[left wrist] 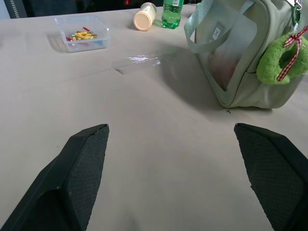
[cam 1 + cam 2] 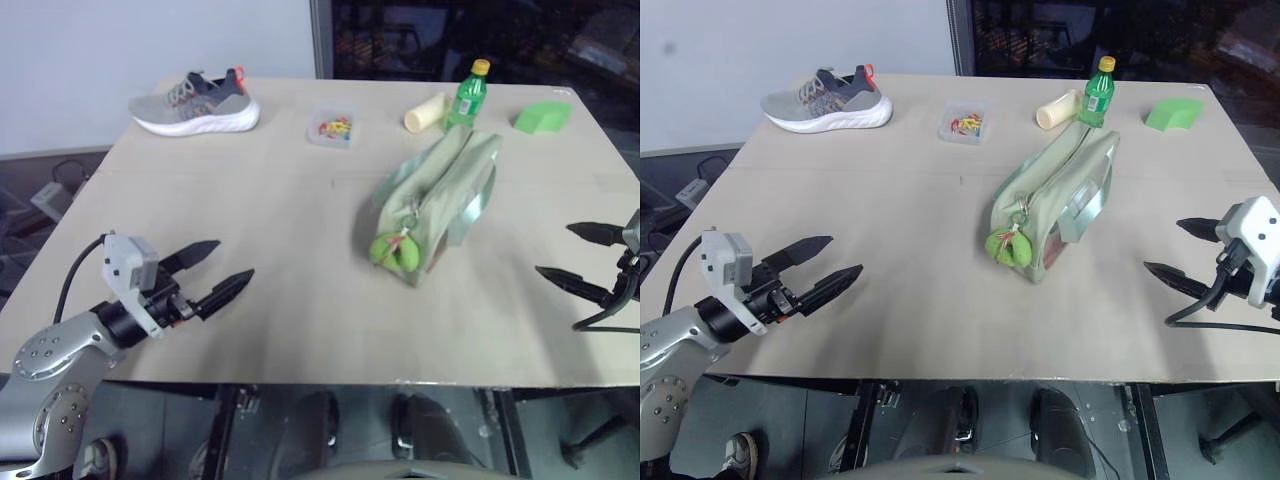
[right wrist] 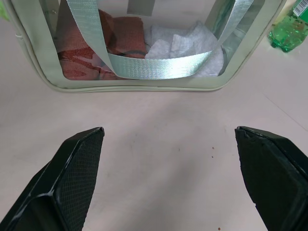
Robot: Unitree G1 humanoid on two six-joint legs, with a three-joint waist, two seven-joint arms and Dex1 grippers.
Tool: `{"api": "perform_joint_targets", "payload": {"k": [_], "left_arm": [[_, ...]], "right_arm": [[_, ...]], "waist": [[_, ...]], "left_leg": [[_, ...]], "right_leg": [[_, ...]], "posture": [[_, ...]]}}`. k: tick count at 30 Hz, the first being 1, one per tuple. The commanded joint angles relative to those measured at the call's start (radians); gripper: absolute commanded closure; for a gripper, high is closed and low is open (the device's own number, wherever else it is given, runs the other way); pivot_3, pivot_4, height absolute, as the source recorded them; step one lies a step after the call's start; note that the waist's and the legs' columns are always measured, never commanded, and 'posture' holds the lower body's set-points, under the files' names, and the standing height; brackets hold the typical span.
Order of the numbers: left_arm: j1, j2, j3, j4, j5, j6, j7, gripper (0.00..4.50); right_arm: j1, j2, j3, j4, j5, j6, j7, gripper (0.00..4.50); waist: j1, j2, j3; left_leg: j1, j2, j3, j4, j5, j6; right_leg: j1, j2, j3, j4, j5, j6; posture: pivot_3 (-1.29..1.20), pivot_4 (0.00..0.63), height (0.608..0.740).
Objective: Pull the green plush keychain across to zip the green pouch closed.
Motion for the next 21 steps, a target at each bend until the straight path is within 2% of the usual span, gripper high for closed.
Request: {"api": "perform_joint_targets", "payload": {"k": [1,7,11,16,21], "left_arm": [[-0.011,0.026,0.033,-0.006,-0.023,0.009,-0.023,0.18],[-0.050,-0.012,0.019,-0.031,-0.038,-0.031,-0.035,0.18],[-0.076,-0.005,-0.019,-0.058,-0.086,-0.035,-0.121,0.18],[-0.112,0.012,-0.038,-0.046,-0.122,-0.018,-0.195,0.18],[-0.123,0.003,-0.061,-0.058,-0.122,-0.022,-0.212,0.18]], "right_arm": [[-0.063,-0.028,0.029,-0.002,-0.032,-0.048,0.008,0.08],[-0.243,-0.027,0.168,0.013,-0.158,-0.238,0.006,0.08],[-0.408,-0.052,0.324,0.044,-0.341,-0.416,0.000,0.08],[-0.637,-0.054,0.505,0.179,-0.477,-0.669,0.096,0.08],[-0.793,-0.020,0.628,0.348,-0.576,-0.913,0.149,0.08]], "waist": [[0.000,0.000,0.000],[-0.003,0.002,0.001],[-0.003,0.002,0.002],[-0.004,0.002,0.003],[-0.003,0.002,0.003]], "left_leg": [[0.000,0.000,0.000,0.000,0.001,0.001],[0.002,0.002,0.003,0.001,-0.001,-0.003],[0.001,0.001,0.003,0.001,0.000,-0.001],[0.000,0.001,0.005,0.000,0.001,0.001],[0.001,0.001,0.005,0.001,0.001,0.001]], "right_leg": [[0.000,0.000,0.000,0.000,0.000,0.000],[0.000,0.000,0.000,0.001,0.000,0.000],[-0.001,0.001,0.001,0.001,0.000,0.000],[-0.002,0.002,0.003,0.001,0.000,0.000],[-0.002,0.002,0.004,0.001,0.000,0.000]], "posture": [[0.00,0.150,0.740],[0.00,0.150,0.740],[0.00,0.150,0.740],[0.00,0.150,0.740],[0.00,0.150,0.740]]}}
